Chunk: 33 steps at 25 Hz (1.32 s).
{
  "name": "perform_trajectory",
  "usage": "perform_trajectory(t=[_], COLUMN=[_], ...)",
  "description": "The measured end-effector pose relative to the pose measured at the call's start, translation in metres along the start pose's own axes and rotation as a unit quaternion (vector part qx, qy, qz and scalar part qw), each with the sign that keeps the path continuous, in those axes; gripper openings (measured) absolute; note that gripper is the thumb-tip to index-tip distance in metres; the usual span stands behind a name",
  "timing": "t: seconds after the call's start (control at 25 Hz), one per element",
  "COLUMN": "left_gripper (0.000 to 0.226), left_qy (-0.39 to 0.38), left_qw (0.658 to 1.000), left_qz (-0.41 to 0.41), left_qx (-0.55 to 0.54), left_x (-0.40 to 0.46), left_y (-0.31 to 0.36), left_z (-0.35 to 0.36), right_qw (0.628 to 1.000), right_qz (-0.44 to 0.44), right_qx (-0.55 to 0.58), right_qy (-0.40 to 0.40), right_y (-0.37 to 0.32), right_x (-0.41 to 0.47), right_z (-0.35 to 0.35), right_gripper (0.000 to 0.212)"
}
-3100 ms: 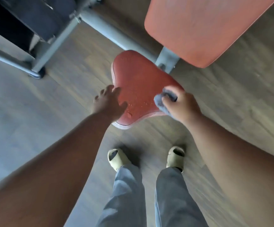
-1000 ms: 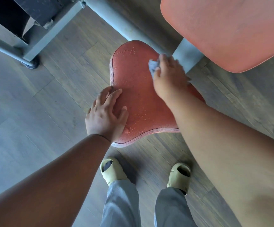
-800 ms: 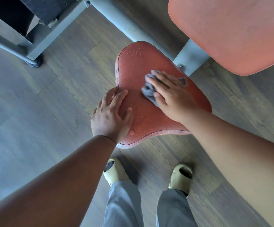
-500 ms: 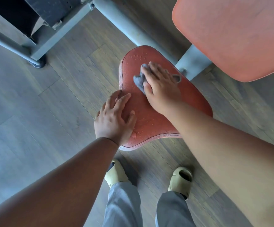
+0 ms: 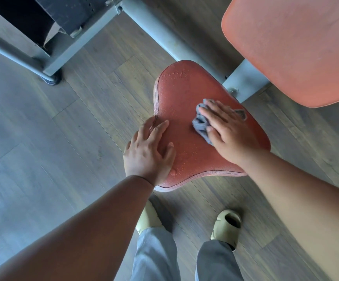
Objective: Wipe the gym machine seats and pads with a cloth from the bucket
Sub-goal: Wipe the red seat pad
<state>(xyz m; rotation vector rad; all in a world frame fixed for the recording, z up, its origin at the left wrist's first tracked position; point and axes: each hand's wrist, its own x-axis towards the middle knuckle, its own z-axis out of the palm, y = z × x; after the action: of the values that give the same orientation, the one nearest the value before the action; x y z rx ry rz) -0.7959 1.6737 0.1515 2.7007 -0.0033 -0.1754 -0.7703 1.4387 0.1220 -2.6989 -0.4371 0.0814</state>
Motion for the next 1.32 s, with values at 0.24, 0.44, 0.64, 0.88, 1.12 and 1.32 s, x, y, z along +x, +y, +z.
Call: perform_trajectory(t=[0.24,0.44,0.64,0.88,1.12,1.32], left_gripper=[0.056,0.057,0.055,0.057,0.058,0.057], left_qy=[0.007,0.007,0.01,0.005,0.006,0.001], left_qw=[1.0,1.0,1.0,1.0,1.0,1.0], left_qz=[0.002,0.005,0.005,0.005,0.004,0.003], left_qx=[-0.001,-0.006,0.001,-0.004,-0.001,-0.001], left_x=[0.0,0.0,0.0,0.0,-0.001,0.0], left_y=[-0.001,-0.002,-0.002,-0.001,-0.002,-0.001], left_z=[0.001,0.002,0.002,0.0,0.001,0.001], right_qw=[0.96,0.994,0.981,0.991,0.985,0.996], right_qz=[0.28,-0.082,0.192,-0.115,0.172,-0.061], right_qx=[-0.013,0.009,0.031,0.022,0.008,0.045], right_qy=[0.014,-0.066,0.006,-0.065,0.001,-0.045], right_y=[-0.029,-0.025,-0.002,-0.005,-0.048,-0.006], right_x=[0.132,0.123,0.143,0.104,0.138,0.072], right_z=[0.007,0.017,0.006,0.013,0.019,0.006], right_gripper=[0.052,0.053,0.042,0.05,0.052,0.049])
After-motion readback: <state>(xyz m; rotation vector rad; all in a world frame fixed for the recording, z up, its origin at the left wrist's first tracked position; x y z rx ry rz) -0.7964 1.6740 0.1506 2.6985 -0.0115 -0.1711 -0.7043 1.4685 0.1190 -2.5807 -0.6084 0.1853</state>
